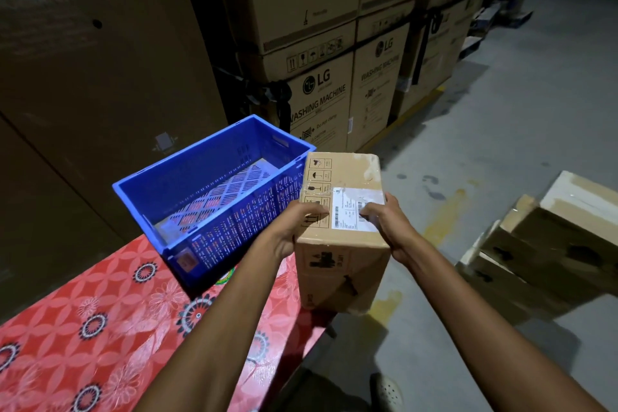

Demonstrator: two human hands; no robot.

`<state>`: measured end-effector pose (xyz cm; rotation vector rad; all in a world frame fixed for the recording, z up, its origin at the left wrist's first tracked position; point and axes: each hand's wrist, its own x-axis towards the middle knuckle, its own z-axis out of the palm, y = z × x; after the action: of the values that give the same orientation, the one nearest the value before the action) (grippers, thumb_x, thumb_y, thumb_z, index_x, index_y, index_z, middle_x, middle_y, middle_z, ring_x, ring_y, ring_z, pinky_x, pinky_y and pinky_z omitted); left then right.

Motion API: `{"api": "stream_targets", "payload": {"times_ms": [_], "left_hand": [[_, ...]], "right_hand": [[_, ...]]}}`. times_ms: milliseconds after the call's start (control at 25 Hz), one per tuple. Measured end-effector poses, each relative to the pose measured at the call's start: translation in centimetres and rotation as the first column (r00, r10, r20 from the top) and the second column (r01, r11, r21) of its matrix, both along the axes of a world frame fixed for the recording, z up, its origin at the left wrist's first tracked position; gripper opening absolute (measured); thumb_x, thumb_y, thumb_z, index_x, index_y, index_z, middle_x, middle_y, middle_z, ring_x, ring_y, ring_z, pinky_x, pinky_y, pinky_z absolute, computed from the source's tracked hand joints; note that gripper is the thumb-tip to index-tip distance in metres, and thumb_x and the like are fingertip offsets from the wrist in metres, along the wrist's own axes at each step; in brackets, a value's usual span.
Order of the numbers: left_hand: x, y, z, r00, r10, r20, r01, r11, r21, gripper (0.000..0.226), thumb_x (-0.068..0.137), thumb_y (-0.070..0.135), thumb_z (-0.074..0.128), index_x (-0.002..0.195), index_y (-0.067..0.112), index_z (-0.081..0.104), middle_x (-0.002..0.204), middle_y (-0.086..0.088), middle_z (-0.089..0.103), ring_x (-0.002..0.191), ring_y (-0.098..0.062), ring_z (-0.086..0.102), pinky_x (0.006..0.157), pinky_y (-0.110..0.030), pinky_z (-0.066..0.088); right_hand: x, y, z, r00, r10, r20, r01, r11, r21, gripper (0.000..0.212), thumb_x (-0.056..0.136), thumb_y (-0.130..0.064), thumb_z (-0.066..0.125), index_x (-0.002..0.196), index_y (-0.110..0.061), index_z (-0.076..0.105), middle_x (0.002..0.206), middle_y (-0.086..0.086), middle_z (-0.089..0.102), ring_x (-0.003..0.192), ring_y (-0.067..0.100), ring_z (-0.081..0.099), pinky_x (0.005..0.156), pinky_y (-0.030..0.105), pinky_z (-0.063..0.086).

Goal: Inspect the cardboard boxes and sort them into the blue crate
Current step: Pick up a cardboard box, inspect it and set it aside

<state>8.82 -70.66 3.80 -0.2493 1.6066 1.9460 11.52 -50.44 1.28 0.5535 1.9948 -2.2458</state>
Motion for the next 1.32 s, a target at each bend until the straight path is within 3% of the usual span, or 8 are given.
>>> {"api": "stream_targets", "payload": {"times_ms": [320, 520, 600, 680, 760, 920, 1120, 1320], "left_hand": [[-1.1, 0.6, -1.1, 0.992, -0.035, -0.124, 0.021, 0.993, -0.117, 0.033, 0.089, -0.009, 0.059, 0.117, 0.007, 0.064, 0.114, -0.017, 0.074, 0.112, -0.035, 0.069, 0.104, -0.047, 0.052], [-1.7, 0.7, 0.3, 0.99, -0.05, -0.129, 0.033, 0.99, -0.135, 0.031, 0.091, -0.007, 0.059, 0.116, 0.01, 0.064, 0.108, -0.013, 0.076, 0.091, -0.022, 0.075, 0.074, -0.03, 0.061], [-2.9, 1.1, 1.3, 0.994, -0.008, -0.112, -0.007, 0.992, -0.129, 0.024, 0.095, 0.011, 0.064, 0.119, 0.013, 0.064, 0.105, -0.011, 0.076, 0.086, -0.022, 0.076, 0.063, -0.032, 0.06], [-4.9, 1.8, 1.9, 0.989, 0.044, -0.141, -0.07, 0.98, -0.186, 0.033, 0.093, 0.028, 0.066, 0.125, 0.018, 0.063, 0.114, -0.009, 0.074, 0.097, -0.025, 0.073, 0.068, -0.037, 0.058], [-6.7, 2.6, 2.4, 0.989, 0.029, -0.148, -0.066, 0.966, -0.25, 0.041, 0.088, 0.034, 0.069, 0.125, 0.02, 0.063, 0.116, -0.008, 0.073, 0.103, -0.028, 0.071, 0.075, -0.04, 0.059], [-8.4, 3.3, 2.0, 0.998, -0.02, -0.053, 0.002, 0.947, -0.323, 0.034, 0.089, 0.027, 0.068, 0.12, 0.014, 0.063, 0.1, -0.009, 0.074, 0.08, -0.024, 0.074, 0.063, -0.035, 0.059], [-9.3, 3.3, 0.6, 0.998, 0.014, -0.054, -0.032, 0.936, -0.352, 0.032, 0.09, 0.026, 0.068, 0.119, 0.014, 0.063, 0.094, -0.009, 0.078, 0.073, -0.022, 0.077, 0.059, -0.033, 0.059], [-8.2, 4.0, 0.4, 0.99, 0.057, -0.132, -0.102, 0.927, -0.361, 0.036, 0.089, 0.031, 0.07, 0.122, 0.019, 0.064, 0.098, -0.008, 0.078, 0.082, -0.025, 0.077, 0.055, -0.031, 0.056]], "right_hand": [[-0.8, -0.1, -1.0, 1.0, 0.003, -0.013, -0.002, 0.997, 0.075, 0.062, 0.07, -0.012, 0.062, 0.132, -0.007, 0.056, 0.118, 0.011, 0.074, 0.096, 0.023, 0.077, 0.076, 0.035, 0.063], [-1.2, 0.1, -0.8, 1.0, 0.027, -0.001, -0.027, 0.988, 0.15, 0.044, 0.088, -0.007, 0.059, 0.132, -0.002, 0.053, 0.115, 0.012, 0.073, 0.092, 0.024, 0.078, 0.066, 0.03, 0.06], [-2.4, 0.2, 0.5, 0.999, -0.022, 0.025, 0.018, 0.989, 0.15, 0.043, 0.094, -0.017, 0.06, 0.134, -0.009, 0.045, 0.12, 0.006, 0.067, 0.097, 0.024, 0.075, 0.077, 0.036, 0.063], [-4.3, 0.1, 2.4, 0.996, -0.081, 0.027, 0.077, 0.988, 0.134, 0.036, 0.096, -0.018, 0.06, 0.128, -0.014, 0.044, 0.119, 0.004, 0.059, 0.104, 0.025, 0.068, 0.09, 0.039, 0.061], [-6.6, 0.0, 3.7, 0.993, -0.118, 0.029, 0.114, 0.986, 0.125, 0.024, 0.095, -0.013, 0.061, 0.116, -0.013, 0.05, 0.111, 0.006, 0.063, 0.098, 0.022, 0.067, 0.085, 0.034, 0.062], [-9.1, 0.3, 2.7, 0.983, -0.106, 0.149, 0.076, 0.979, 0.191, 0.061, 0.075, -0.024, 0.072, 0.129, -0.007, 0.049, 0.103, 0.01, 0.073, 0.079, 0.023, 0.077, 0.056, 0.029, 0.059], [-10.2, 0.0, 1.5, 0.974, -0.14, 0.178, 0.08, 0.949, 0.305, 0.068, 0.067, -0.035, 0.072, 0.128, -0.014, 0.053, 0.105, 0.008, 0.073, 0.082, 0.026, 0.075, 0.067, 0.037, 0.063], [-9.0, 0.3, 1.8, 0.98, -0.127, 0.152, 0.067, 0.935, 0.349, 0.056, 0.08, -0.036, 0.067, 0.129, -0.015, 0.049, 0.107, 0.008, 0.07, 0.085, 0.025, 0.073, 0.063, 0.034, 0.059]]}}
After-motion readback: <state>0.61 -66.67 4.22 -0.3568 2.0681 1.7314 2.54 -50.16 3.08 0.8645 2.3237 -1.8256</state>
